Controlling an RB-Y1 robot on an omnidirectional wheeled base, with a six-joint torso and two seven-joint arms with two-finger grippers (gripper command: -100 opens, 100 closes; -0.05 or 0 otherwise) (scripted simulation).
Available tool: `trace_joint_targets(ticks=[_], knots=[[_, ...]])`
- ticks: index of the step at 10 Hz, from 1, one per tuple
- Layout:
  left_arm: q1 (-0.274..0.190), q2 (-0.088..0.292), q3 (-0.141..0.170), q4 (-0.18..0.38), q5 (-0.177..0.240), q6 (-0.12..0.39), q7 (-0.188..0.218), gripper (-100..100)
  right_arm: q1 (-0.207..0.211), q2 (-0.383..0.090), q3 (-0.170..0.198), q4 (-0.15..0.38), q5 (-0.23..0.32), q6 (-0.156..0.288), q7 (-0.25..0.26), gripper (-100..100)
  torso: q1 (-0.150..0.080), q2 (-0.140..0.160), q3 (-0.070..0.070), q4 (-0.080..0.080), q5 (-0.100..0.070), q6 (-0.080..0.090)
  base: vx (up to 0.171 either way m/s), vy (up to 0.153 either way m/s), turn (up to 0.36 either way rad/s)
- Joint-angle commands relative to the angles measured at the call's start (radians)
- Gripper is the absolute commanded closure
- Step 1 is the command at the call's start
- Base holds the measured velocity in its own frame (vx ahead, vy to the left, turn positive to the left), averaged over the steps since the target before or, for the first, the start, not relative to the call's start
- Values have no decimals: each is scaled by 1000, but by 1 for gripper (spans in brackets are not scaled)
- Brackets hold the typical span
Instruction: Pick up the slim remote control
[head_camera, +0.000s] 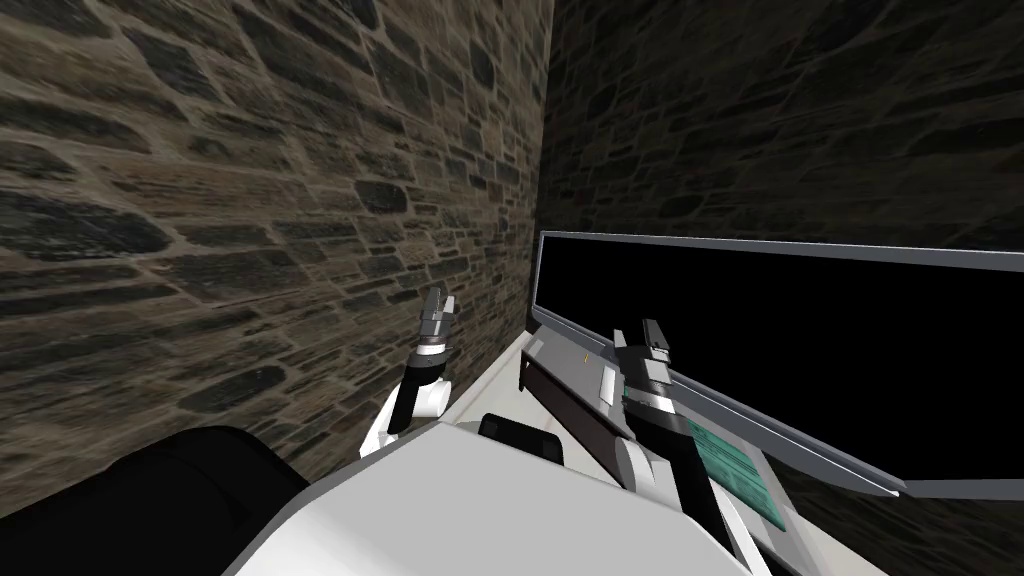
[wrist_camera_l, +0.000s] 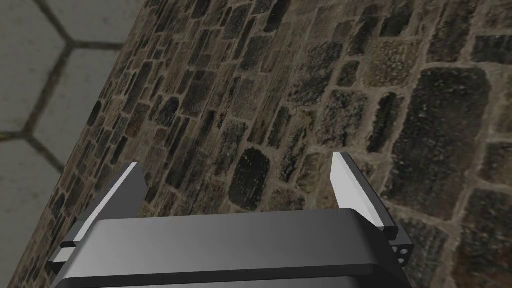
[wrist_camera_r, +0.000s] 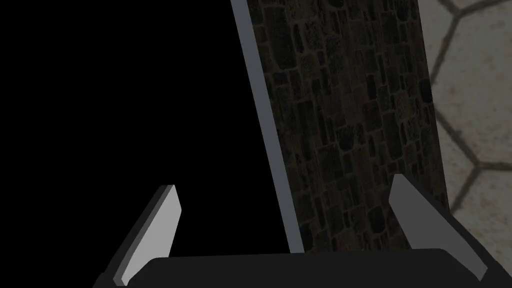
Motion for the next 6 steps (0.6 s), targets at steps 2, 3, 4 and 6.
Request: trace_joint_targets(ticks=[2, 3, 4, 6], knots=[[0, 0, 0, 0, 0, 0, 0, 0, -6, -50, 10, 6, 19, 6, 1, -100, -1, 2, 1, 0, 0, 0, -62, -15, 77], [0, 0, 0, 0, 0, 0, 0, 0, -10, -74, 17, 10, 32, 10, 1, -100, -2, 5, 3, 1, 0, 0, -114, -10, 95], [0, 0, 0, 0, 0, 0, 0, 0, -15, -101, 25, 16, 47, 15, 2, -100, -1, 7, 4, 1, 0, 0, -136, 2, 133], [0, 0, 0, 0, 0, 0, 0, 0, -28, -162, 47, 31, 86, 26, 5, -100, -2, 11, 6, 2, 0, 0, -183, -12, 185]])
